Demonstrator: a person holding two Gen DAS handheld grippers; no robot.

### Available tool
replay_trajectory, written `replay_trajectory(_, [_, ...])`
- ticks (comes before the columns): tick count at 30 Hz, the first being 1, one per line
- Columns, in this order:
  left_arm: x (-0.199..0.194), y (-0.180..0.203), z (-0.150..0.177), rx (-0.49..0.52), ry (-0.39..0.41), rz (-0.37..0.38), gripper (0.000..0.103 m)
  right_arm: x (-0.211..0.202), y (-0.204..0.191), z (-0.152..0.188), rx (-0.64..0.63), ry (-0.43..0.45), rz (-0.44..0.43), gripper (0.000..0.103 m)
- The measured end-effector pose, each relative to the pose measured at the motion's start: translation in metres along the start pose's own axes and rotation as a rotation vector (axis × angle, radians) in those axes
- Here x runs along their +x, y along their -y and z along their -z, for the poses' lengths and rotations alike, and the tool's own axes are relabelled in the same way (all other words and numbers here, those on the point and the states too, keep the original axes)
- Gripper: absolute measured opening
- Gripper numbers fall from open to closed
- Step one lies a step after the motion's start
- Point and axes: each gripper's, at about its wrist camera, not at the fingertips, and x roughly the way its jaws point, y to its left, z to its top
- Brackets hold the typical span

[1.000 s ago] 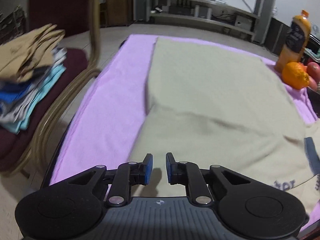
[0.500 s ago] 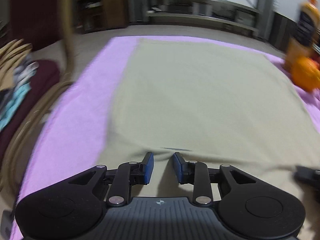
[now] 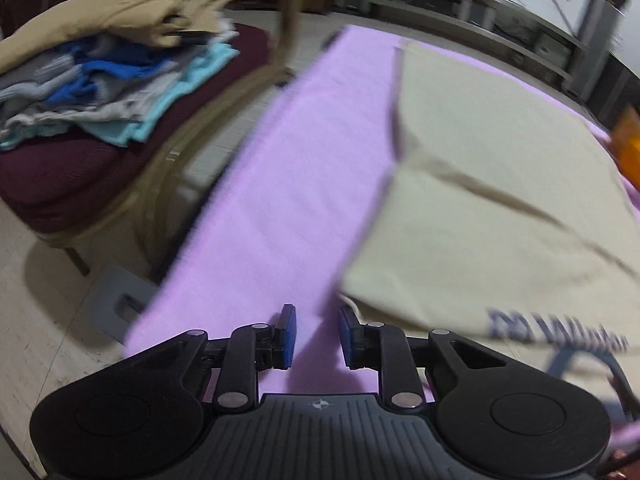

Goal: Fold clothes

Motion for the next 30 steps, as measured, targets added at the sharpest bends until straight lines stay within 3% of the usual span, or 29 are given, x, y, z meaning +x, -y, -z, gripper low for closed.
replay_trajectory(3, [-0.008, 0.04, 0.01, 0.113, 0.007, 0.08, 0.024, 0.01, -0.037, 0.039, -0.233, -0.096, 0.061, 0.023])
replay_trajectory(7, [-0.013, 0.098, 0.026, 0.32, 0.033, 0.151, 0.033, 0.021, -0.052, 0.066, -0.399, -0.125, 0.173, 0.02])
replay_trajectory(9, [-0.007, 0.116, 0.036, 0.41, 0.037, 0.144, 0.033, 0.027, -0.059, 0.078, -0.479, -0.138, 0.231, 0.02])
replay_trajectory(10, [-0.008, 0.118, 0.039, 0.437, 0.034, 0.139, 0.033, 0.029, -0.062, 0.085, -0.518, -0.144, 0.26, 0.015])
replay_trajectory(12, [-0.009, 0.122, 0.046, 0.489, 0.028, 0.13, 0.027, 0.035, -0.069, 0.097, -0.597, -0.156, 0.317, 0.013])
replay_trajectory(14, [-0.018, 0.12, 0.048, 0.527, 0.016, 0.136, 0.026, 0.026, -0.067, 0.105, -0.611, -0.201, 0.317, 0.012])
replay_trajectory(17, [-0.031, 0.106, 0.045, 0.469, 0.014, 0.171, 0.025, 0.006, -0.067, 0.112, -0.608, -0.229, 0.321, 0.013])
replay_trajectory(19, [-0.039, 0.095, 0.042, 0.409, 0.026, 0.197, 0.025, -0.004, -0.067, 0.111, -0.579, -0.211, 0.275, 0.013])
replay_trajectory(22, [-0.033, 0.095, 0.033, 0.354, 0.048, 0.176, 0.025, -0.001, -0.073, 0.106, -0.583, -0.167, 0.21, 0.013])
replay_trajectory(25, [-0.016, 0.108, 0.038, 0.393, 0.004, 0.18, 0.025, 0.018, -0.076, 0.11, -0.616, -0.186, 0.184, 0.013])
replay_trajectory(28, [-0.019, 0.123, 0.048, 0.504, 0.019, 0.129, 0.025, 0.034, -0.071, 0.117, -0.639, -0.221, 0.2, 0.012])
replay_trajectory(30, [-0.028, 0.124, 0.046, 0.522, -0.007, 0.14, 0.024, 0.027, -0.074, 0.115, -0.632, -0.253, 0.187, 0.013])
